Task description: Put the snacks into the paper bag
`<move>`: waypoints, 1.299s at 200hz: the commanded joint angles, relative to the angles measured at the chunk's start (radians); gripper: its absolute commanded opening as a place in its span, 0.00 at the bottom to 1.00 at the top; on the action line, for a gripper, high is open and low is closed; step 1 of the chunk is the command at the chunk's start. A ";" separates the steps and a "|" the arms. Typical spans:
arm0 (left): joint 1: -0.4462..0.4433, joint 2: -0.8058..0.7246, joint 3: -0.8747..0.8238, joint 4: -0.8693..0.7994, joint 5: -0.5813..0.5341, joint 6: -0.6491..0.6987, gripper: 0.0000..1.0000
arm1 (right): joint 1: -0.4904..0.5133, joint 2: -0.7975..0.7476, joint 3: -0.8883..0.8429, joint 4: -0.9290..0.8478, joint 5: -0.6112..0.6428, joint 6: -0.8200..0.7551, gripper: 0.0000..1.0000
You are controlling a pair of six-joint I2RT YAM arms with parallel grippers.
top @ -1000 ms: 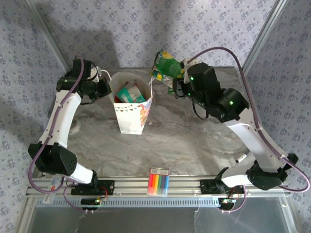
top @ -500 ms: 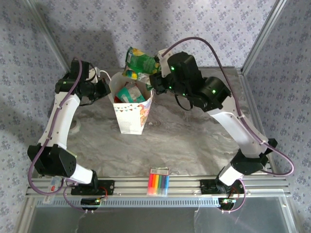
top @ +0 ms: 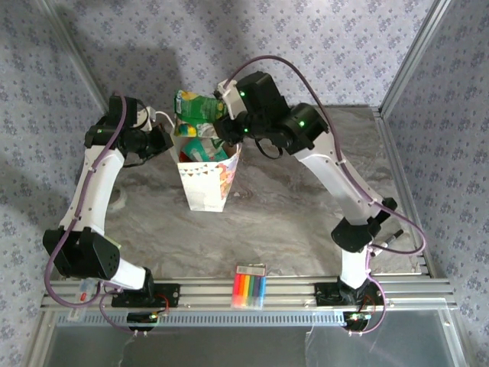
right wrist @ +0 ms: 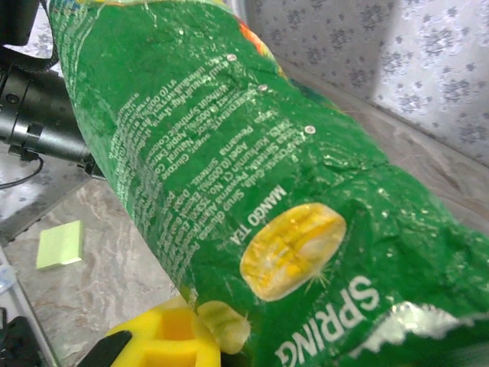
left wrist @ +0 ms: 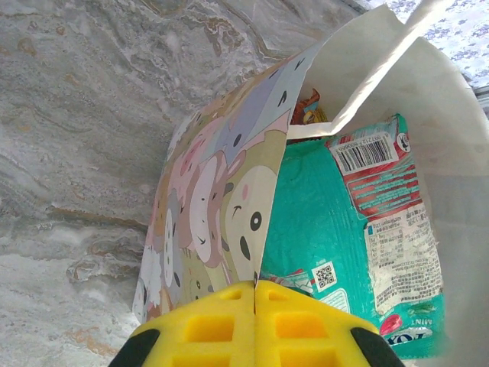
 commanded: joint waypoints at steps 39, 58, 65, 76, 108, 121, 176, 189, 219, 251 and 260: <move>0.010 -0.026 -0.011 -0.010 0.031 0.001 0.04 | -0.118 0.130 0.134 -0.044 -0.283 -0.008 0.00; 0.012 -0.027 -0.013 -0.007 0.034 0.001 0.04 | -0.122 0.161 0.152 -0.066 -0.319 -0.034 0.00; 0.012 -0.026 -0.013 -0.006 0.034 0.001 0.04 | -0.122 0.171 0.153 -0.070 -0.326 -0.040 0.00; 0.013 -0.026 -0.014 -0.004 0.036 0.000 0.04 | -0.120 0.184 0.155 -0.080 -0.328 -0.044 0.00; 0.013 -0.023 -0.022 -0.001 0.042 0.000 0.04 | -0.118 0.214 0.154 -0.103 -0.321 -0.060 0.00; 0.012 -0.025 -0.024 0.000 0.042 -0.001 0.04 | -0.116 0.222 0.153 -0.112 -0.310 -0.070 0.00; 0.013 -0.021 -0.038 0.022 0.050 -0.007 0.05 | -0.105 0.252 0.153 -0.122 -0.234 -0.106 0.00; 0.013 -0.022 -0.038 0.021 0.051 -0.005 0.05 | -0.101 0.260 0.153 -0.132 -0.227 -0.110 0.00; 0.012 -0.029 -0.040 0.014 0.051 0.001 0.05 | -0.093 0.280 0.153 -0.160 -0.198 -0.137 0.00; 0.013 -0.039 -0.047 0.014 0.051 0.003 0.05 | -0.088 0.312 0.165 -0.183 -0.200 -0.152 0.00; 0.014 -0.040 -0.048 0.013 0.050 0.003 0.05 | -0.087 0.322 0.172 -0.194 -0.200 -0.158 0.00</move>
